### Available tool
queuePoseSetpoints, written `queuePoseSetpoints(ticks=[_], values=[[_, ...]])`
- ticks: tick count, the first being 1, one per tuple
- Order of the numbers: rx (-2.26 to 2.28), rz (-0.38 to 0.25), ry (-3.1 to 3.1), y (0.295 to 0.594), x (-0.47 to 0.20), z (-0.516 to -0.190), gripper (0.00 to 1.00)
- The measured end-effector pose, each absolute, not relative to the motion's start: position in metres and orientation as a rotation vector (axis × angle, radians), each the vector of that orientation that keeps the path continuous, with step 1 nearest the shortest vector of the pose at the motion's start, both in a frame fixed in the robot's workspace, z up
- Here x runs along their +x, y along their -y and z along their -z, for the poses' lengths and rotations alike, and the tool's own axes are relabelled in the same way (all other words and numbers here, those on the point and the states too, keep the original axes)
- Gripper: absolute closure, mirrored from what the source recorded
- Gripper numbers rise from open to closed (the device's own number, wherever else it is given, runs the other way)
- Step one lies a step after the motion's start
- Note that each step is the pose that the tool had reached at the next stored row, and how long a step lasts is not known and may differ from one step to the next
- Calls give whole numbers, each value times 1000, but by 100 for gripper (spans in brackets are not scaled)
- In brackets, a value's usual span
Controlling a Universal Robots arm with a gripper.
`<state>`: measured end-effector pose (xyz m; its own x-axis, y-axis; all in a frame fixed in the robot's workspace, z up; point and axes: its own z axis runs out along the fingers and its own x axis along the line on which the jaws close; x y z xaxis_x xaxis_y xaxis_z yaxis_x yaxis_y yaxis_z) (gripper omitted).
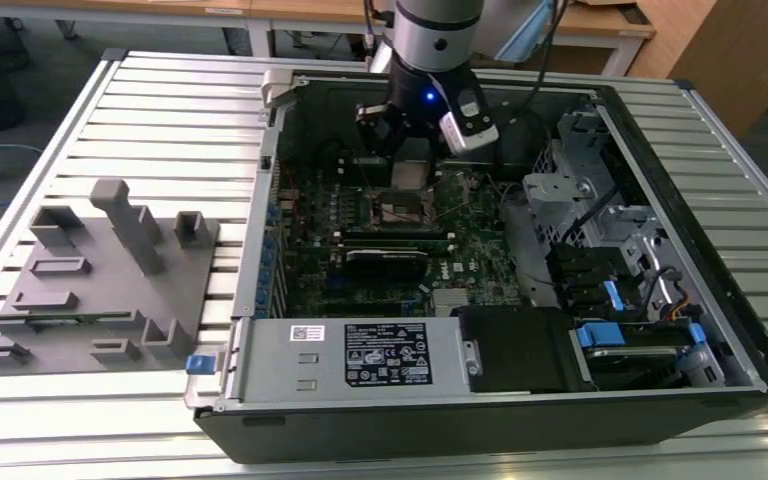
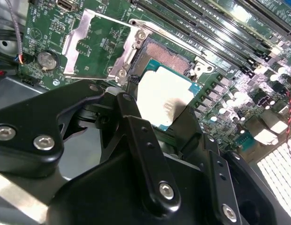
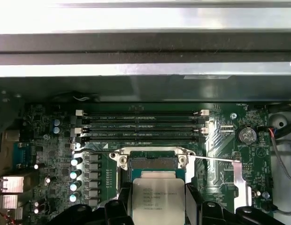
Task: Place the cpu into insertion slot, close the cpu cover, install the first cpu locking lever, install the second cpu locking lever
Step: 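Place the cpu into insertion slot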
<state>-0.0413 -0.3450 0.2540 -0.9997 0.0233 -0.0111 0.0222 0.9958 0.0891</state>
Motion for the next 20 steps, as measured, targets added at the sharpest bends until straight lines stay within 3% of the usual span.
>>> queuePoseSetpoints(ticks=[20], values=[[279, -137, -3107, 345, -42, -242, 46]])
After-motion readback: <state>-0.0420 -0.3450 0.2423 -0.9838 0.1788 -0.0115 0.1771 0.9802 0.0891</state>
